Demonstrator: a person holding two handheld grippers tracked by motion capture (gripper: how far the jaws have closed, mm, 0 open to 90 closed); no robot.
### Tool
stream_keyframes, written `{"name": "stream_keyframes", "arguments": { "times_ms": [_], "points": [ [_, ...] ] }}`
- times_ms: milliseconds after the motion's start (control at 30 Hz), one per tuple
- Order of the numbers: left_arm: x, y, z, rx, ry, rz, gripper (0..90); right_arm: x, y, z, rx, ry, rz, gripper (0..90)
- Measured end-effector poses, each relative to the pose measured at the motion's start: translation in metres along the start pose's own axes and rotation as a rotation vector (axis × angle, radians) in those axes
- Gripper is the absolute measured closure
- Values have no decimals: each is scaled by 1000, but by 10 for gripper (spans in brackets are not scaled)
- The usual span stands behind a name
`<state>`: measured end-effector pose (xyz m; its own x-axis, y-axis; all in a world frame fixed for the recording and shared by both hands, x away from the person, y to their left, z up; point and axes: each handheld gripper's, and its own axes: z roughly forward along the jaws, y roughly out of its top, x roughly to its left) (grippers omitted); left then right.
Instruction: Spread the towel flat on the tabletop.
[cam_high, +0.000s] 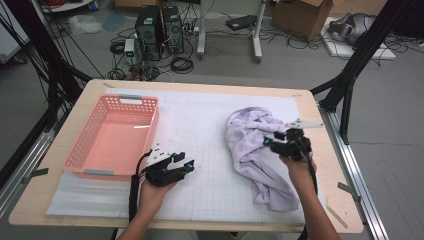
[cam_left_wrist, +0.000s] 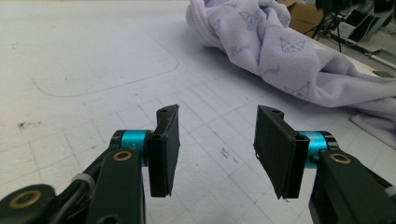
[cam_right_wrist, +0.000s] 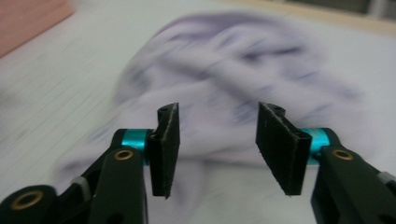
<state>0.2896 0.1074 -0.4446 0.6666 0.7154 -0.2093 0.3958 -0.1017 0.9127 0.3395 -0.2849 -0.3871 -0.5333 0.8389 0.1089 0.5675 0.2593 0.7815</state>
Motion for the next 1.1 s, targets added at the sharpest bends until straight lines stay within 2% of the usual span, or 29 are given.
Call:
{"name": "stream_keyframes", "arguments": {
  "times_ms": [67,100,233,267,300,367,433,533,567,600,667,700,733,800,933,1000,1100],
  "points": [
    [0,0,0,0,1,0,504,13,-11,12,66,85,2,398],
    [0,0,0,-3,2,-4,503,19,-16,18,101,108,-10,386],
    [2,0,-2,-8,9,-6,503,36,-28,44,206,153,-88,385],
    [2,0,-2,-6,9,-8,503,40,-29,47,217,137,-129,413],
    [3,-1,-2,-8,8,-9,503,44,-28,47,219,116,-161,489],
    [3,-1,-2,-1,11,-8,504,45,-26,49,212,160,-146,622],
    [3,-1,-2,-3,10,-8,506,51,-26,50,215,202,-163,720],
    [4,0,-3,-4,15,-7,514,66,-25,55,222,298,-190,745],
    [5,0,-4,-7,17,-15,515,71,-24,56,215,346,-195,748],
    [5,0,-5,-10,21,-17,515,76,-23,56,208,415,-190,747],
    [7,0,-7,-14,27,-21,517,86,-21,54,167,524,-195,742],
    [8,0,-7,-14,27,-25,517,89,-19,52,144,545,-195,736],
    [8,0,-7,-13,29,-25,517,90,-18,50,132,537,-198,736],
    [7,-1,-7,-14,27,-29,517,82,-17,45,144,487,-210,736],
    [7,-1,-7,-11,28,-26,517,47,-21,33,167,339,-158,740],
    [7,-2,-6,-7,28,-27,517,28,-24,25,176,245,-140,734],
    [5,-2,-4,-3,24,-25,517,3,-31,12,186,57,-110,702]
  ]
}}
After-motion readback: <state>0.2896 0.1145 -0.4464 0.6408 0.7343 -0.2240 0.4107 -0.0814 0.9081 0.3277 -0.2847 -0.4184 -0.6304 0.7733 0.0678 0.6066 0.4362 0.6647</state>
